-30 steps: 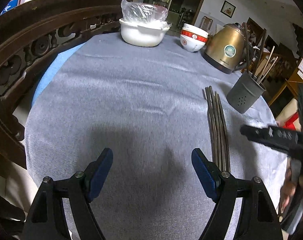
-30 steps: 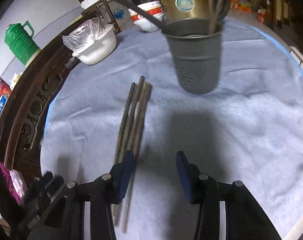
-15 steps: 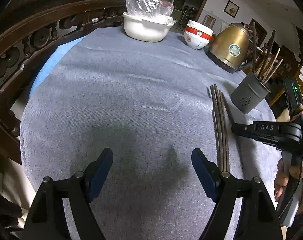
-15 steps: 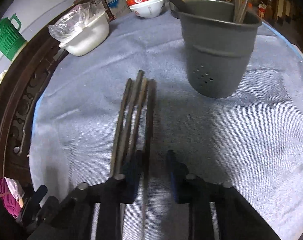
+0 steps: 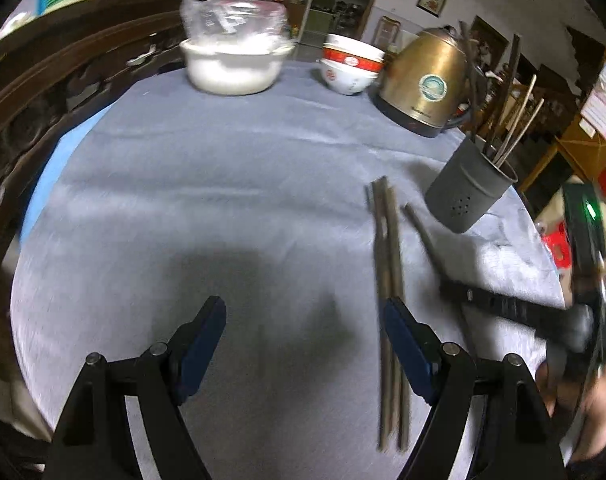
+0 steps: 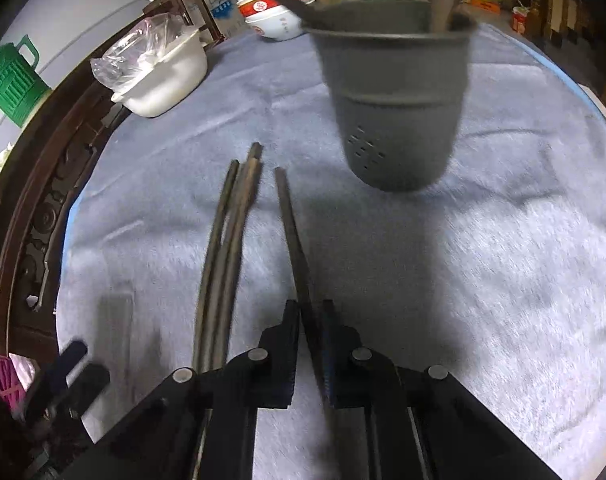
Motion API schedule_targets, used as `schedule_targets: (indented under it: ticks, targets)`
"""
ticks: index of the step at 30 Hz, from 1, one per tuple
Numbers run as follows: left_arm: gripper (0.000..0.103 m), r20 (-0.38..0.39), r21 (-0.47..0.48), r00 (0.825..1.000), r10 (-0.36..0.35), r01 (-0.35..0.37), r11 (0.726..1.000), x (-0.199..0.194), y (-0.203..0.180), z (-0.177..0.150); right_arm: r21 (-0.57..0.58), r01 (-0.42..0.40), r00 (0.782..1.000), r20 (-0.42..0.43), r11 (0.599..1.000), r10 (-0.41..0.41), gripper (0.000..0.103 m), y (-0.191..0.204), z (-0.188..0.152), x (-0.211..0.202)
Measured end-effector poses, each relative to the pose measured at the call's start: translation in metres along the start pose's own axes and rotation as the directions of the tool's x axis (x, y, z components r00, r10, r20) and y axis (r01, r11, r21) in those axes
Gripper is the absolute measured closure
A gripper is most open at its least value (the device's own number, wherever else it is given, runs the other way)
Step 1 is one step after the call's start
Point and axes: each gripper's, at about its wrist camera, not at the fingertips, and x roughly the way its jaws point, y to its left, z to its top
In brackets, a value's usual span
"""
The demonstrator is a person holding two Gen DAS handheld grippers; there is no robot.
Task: Organize utensils
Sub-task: 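Lower the right gripper around one dark chopstick while the left gripper lowers around another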
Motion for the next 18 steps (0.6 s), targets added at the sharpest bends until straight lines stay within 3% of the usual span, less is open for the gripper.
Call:
schedule_targets:
  ticks: [7, 11, 18]
  targets:
    - [0.023, -0.101, 0.062, 0.995, 0.013, -0.006, 0.998, 0.045, -0.032, 0.037, 0.033, -0.058, 0.998, 0.011, 0.998, 0.058, 0.091, -0.015, -0.011, -0.007]
    - [0.033, -0.161, 0.107, 0.986, 0.036, -0.018, 0.994, 0.068, -0.044, 0.044, 0.040, -0.083, 0.997, 0.012, 0.996, 0.082, 0.092, -0.020, -0.013, -0.007]
    - [0.048, -0.194, 0.098, 0.980, 0.035, -0.016, 0.995, 0.082, -0.047, 0.044, 0.038, -0.100, 0.995, 0.008, 0.994, 0.100, 0.093, -0.022, -0.014, -0.008]
